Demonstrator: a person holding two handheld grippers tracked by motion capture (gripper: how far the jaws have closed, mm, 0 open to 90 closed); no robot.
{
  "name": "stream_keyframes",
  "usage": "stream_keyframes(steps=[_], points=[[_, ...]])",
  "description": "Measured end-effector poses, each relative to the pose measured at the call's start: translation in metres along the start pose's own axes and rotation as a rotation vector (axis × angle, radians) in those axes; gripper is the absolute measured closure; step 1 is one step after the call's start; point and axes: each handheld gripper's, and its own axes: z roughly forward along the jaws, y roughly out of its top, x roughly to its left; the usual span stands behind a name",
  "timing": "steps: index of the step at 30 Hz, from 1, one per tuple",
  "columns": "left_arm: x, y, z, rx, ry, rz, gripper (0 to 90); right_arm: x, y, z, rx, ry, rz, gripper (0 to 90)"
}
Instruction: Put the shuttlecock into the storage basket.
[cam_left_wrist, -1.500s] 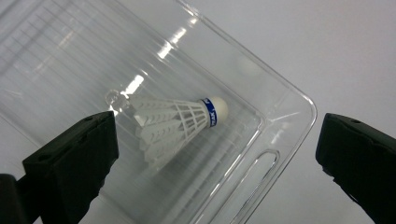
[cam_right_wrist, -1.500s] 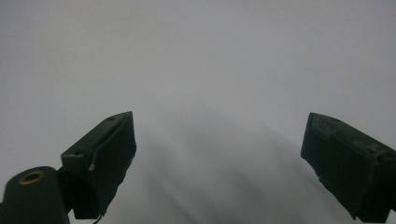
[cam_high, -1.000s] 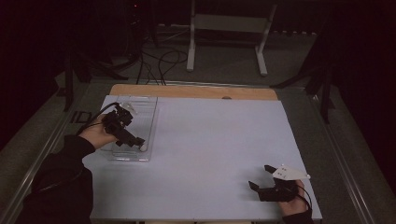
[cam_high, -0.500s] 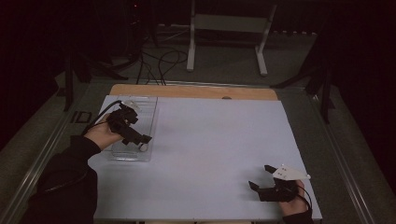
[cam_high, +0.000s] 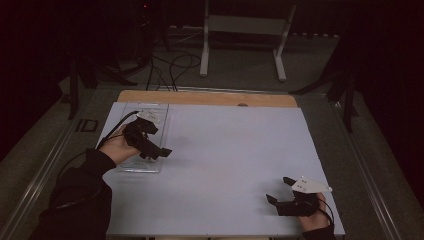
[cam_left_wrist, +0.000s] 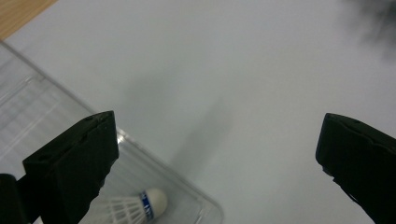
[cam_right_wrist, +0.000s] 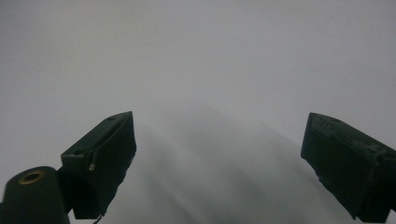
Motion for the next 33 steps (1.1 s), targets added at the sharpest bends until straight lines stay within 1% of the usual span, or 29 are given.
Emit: stream_keyframes(steps=[3,6,8,9,13,14,15,17,19,20,22,24,27,33], points=[[-0.004,0.001,0.002,-0.002,0.001,0.009,0.1,0.0,0.0,0.0,0.0,0.003,-0.002,9.8],[-0.007,0.001,0.005,0.001,-0.003,0.017,0.1,0.0,0.0,0.0,-0.001,0.001,-0.003,9.8],[-0.009,0.001,0.008,0.001,-0.006,0.03,0.1,0.0,0.0,0.0,-0.002,0.002,-0.001,9.9],[-0.01,0.001,0.009,-0.001,-0.011,0.029,0.1,0.0,0.0,0.0,0.0,0.002,-0.001,9.8],[-0.013,0.001,0.015,0.016,-0.027,0.033,0.1,0.0,0.0,0.0,-0.001,0.002,-0.003,9.8],[-0.015,0.001,0.016,0.02,-0.024,0.039,0.1,0.0,0.0,0.0,-0.001,0.002,-0.001,9.9],[-0.016,0.001,0.017,0.019,-0.022,0.049,0.1,0.0,0.0,0.0,0.001,0.001,-0.002,9.8],[-0.019,0.002,0.018,0.011,-0.039,0.046,0.1,-0.001,0.0,0.0,0.001,0.002,-0.002,9.8],[-0.021,0.003,0.019,0.005,-0.042,0.052,0.2,0.0,0.0,0.0,0.0,0.001,-0.001,9.8],[-0.022,0.004,0.02,0.013,-0.054,0.049,0.1,0.0,0.0,0.0,-0.001,0.001,-0.001,9.9],[-0.025,0.004,0.023,0.022,-0.052,0.062,0.1,0.0,0.0,0.0,0.001,0.002,-0.001,9.8],[-0.028,0.004,0.025,0.024,-0.06,0.063,0.1,0.0,0.0,0.0,-0.001,0.003,-0.001,9.8],[-0.033,0.005,0.029,0.039,-0.063,0.079,0.1,0.0,0.0,0.0,-0.002,0.003,0.0,9.9],[-0.043,0.008,0.036,0.048,-0.075,0.11,0.1,0.0,0.0,-0.001,-0.002,0.002,-0.001,9.8]])
